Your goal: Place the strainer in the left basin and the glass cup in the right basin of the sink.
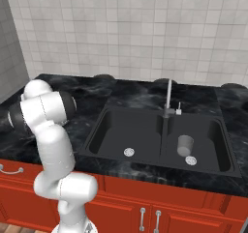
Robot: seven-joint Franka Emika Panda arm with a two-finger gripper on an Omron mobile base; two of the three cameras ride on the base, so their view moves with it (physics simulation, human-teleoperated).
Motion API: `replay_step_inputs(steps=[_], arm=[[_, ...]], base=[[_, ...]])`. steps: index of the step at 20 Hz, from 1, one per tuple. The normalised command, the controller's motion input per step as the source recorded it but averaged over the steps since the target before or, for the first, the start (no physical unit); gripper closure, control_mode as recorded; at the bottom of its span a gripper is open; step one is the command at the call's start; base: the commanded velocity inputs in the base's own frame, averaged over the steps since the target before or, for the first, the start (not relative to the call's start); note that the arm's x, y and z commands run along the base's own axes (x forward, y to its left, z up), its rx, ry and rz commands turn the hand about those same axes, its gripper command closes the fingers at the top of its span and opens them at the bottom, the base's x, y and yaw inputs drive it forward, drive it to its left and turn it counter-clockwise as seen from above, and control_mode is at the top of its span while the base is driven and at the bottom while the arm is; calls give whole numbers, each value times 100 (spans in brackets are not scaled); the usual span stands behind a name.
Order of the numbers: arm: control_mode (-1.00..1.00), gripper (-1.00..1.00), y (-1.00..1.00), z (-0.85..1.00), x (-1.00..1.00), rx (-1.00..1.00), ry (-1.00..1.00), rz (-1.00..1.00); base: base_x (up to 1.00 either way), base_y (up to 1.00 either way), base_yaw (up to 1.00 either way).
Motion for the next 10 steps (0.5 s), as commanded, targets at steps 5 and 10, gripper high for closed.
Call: replay_step_inputs(steps=[5,10], arm=[[-100,-100,16,-17,34,-5,4,-12],[-100,-100,17,-20,36,-5,5,-10]], base=[[0,0,0],[0,0,0]])
